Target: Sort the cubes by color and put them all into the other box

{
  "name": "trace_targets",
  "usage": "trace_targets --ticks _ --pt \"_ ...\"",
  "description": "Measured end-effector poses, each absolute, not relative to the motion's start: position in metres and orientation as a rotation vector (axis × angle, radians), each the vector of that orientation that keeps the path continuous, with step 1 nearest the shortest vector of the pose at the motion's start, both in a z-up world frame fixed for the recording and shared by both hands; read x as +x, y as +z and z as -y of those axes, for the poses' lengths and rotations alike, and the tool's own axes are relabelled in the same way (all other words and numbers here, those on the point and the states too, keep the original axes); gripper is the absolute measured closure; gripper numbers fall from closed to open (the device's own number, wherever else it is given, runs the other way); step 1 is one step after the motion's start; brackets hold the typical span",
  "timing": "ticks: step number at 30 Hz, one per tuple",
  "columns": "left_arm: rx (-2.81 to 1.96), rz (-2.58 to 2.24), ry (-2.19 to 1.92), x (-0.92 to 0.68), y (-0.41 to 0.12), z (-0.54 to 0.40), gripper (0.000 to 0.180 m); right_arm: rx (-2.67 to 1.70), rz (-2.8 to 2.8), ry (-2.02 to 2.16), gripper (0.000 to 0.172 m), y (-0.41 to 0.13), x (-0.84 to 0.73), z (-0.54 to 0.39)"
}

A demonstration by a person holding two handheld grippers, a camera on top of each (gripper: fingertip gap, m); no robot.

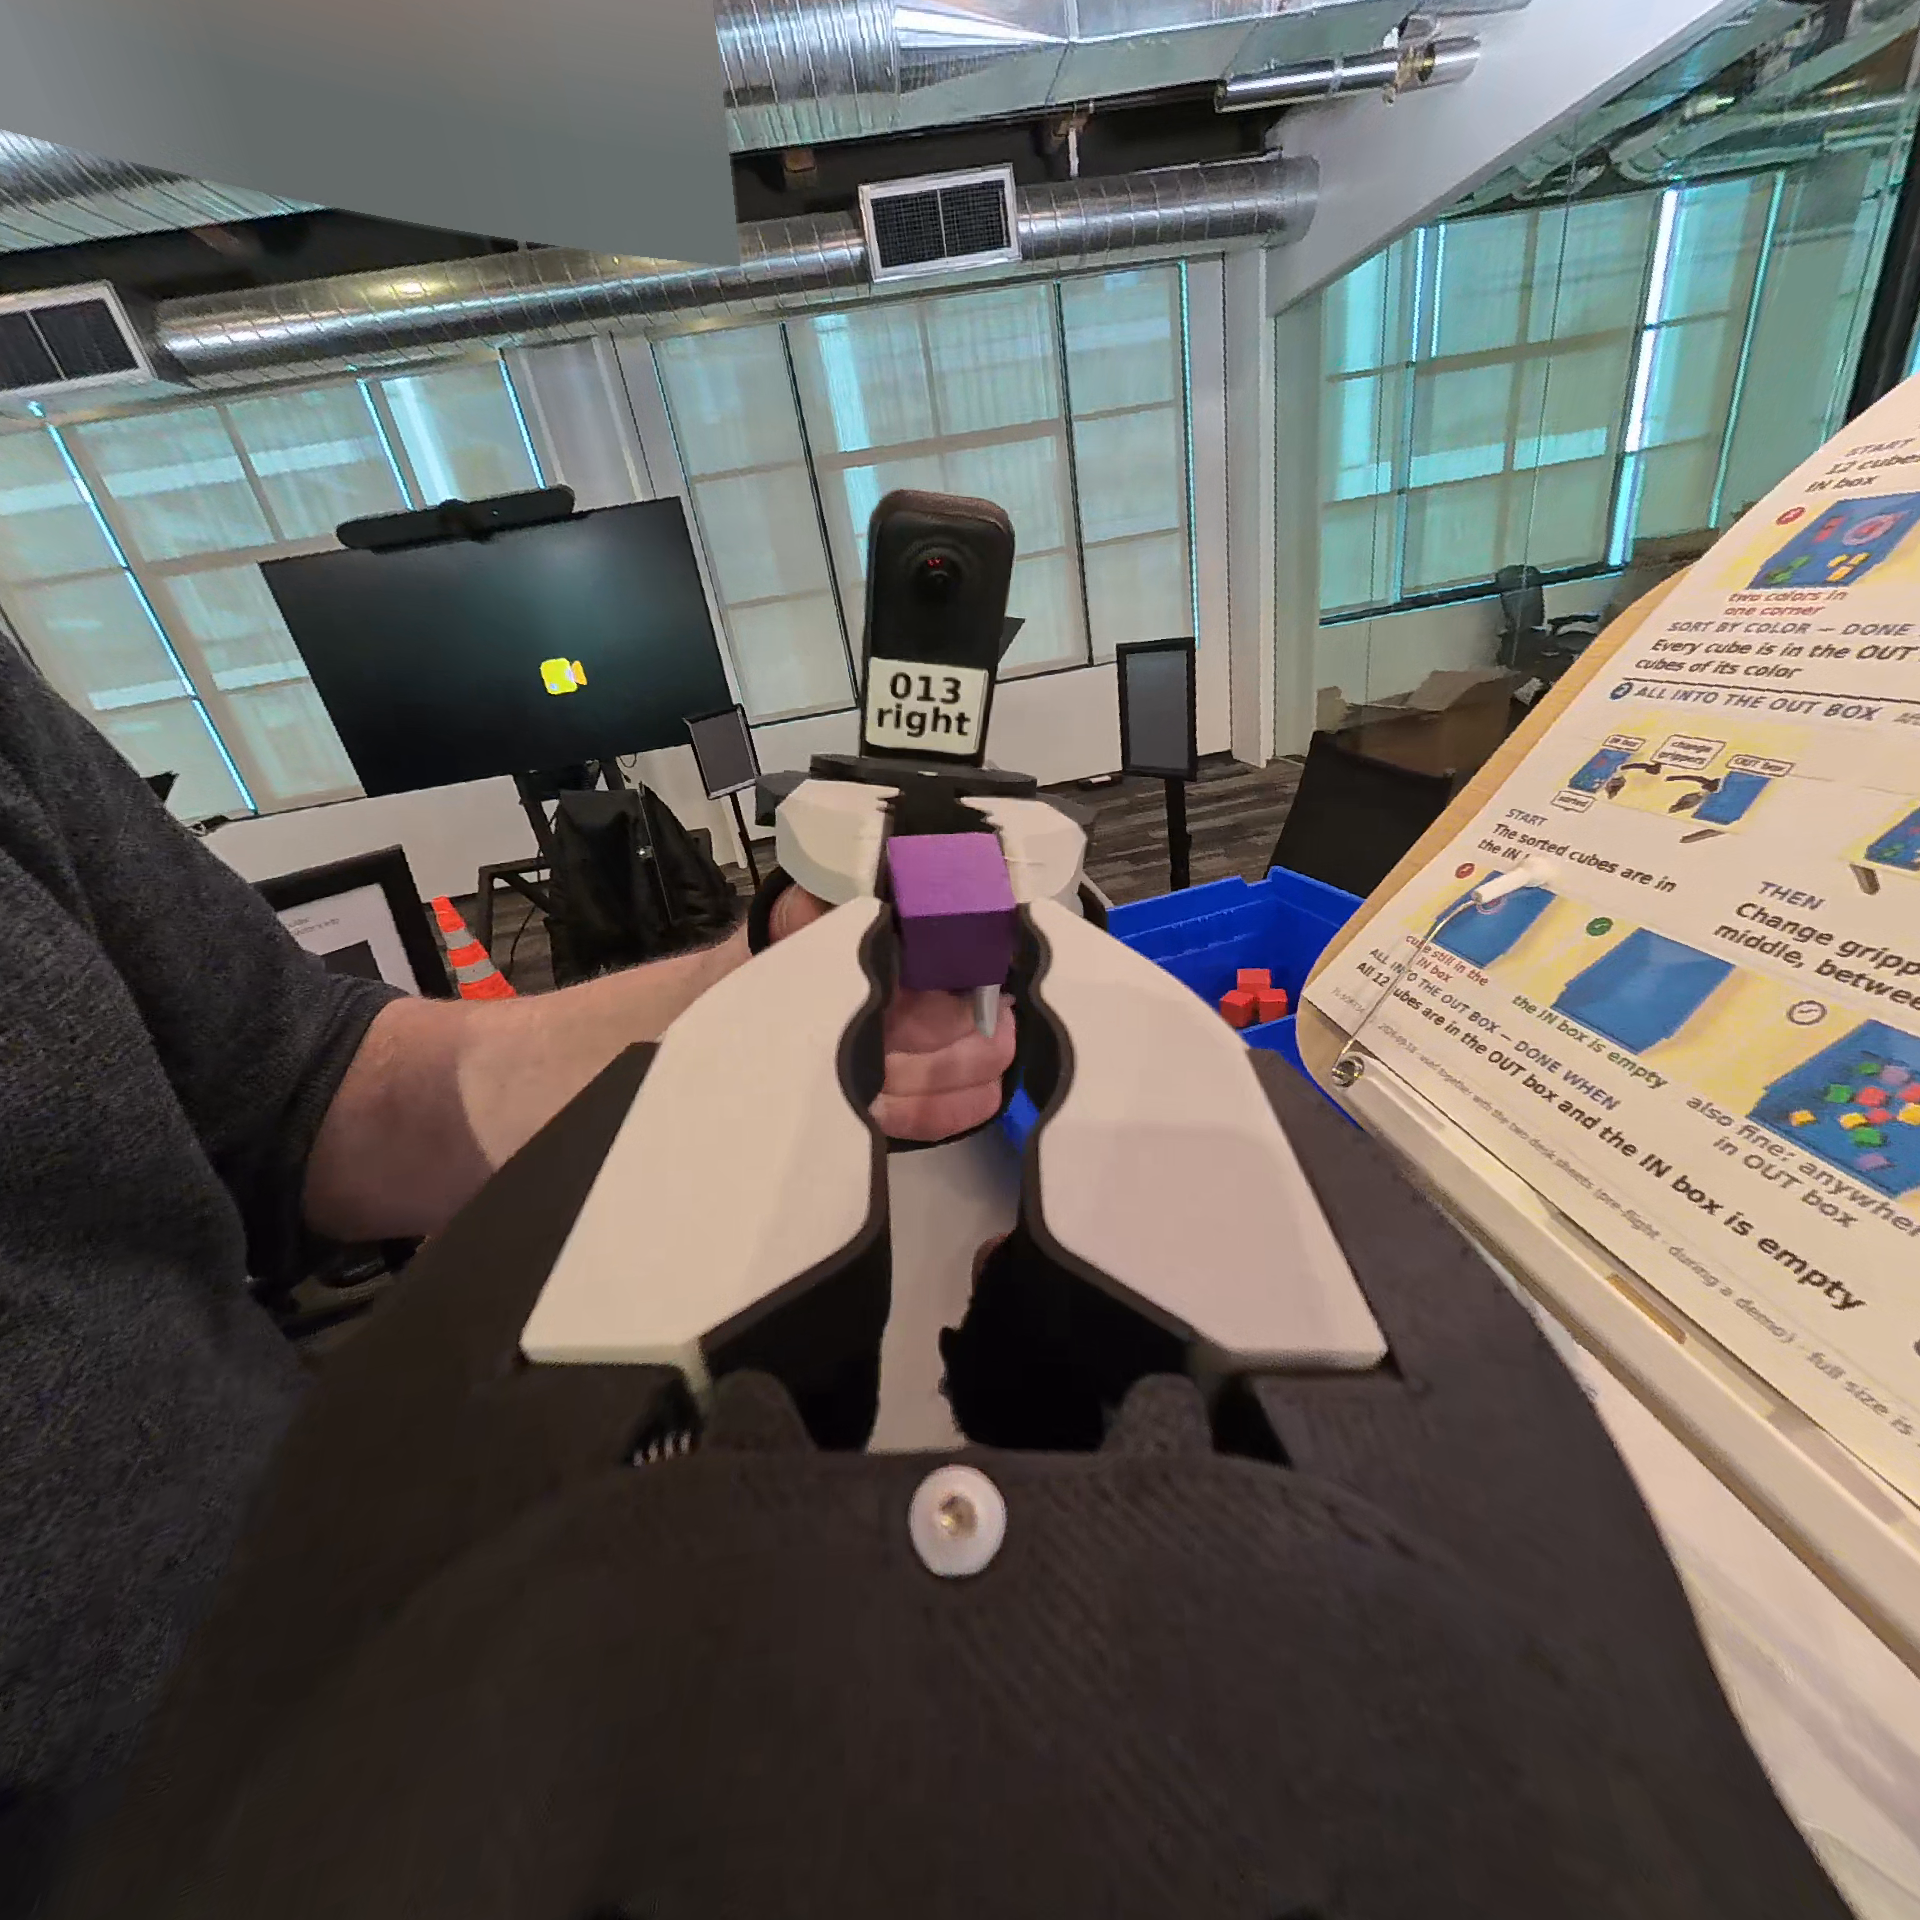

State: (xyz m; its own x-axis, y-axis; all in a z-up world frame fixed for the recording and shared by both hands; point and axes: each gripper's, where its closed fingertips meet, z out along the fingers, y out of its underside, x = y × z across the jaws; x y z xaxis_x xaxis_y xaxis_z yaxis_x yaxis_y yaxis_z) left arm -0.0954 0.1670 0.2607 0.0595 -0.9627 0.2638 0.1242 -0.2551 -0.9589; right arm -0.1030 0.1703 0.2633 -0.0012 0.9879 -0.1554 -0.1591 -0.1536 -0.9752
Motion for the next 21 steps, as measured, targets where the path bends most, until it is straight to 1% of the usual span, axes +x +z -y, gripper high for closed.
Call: trace_targets --ticks 7,8,10,11,17,21 --pt "-1.29 -0.882 -1.384 -0.103 0.273 -0.168 0.159 -1.189 0.949 1.383 0.15 0.272 -0.091 -0.173" --pt "-1.286 -0.866 -1.37 -0.11 0.276 -0.17 0.162 -1.193 0.931 1.353 0.15 0.273 -0.084 -0.178" --pt "-1.296 -0.848 -1.31 -0.128 0.277 -0.174 0.18 -1.208 0.895 1.275 0.15 0.275 -0.061 -0.191" --pt "-1.309 -0.834 -1.28 -0.138 0.276 -0.176 0.18 -1.232 0.878 1.215 0.15 0.273 -0.046 -0.202" --pt "-1.49 -0.717 -1.073 -0.197 0.25 -0.197 0.18 -1.515 0.595 0.741 0.15 0.233 0.096 -0.306" --pt "-1.608 -0.604 -0.953 -0.232 0.227 -0.211 0.18 -1.73 0.377 0.401 0.15 0.186 0.2 -0.361"
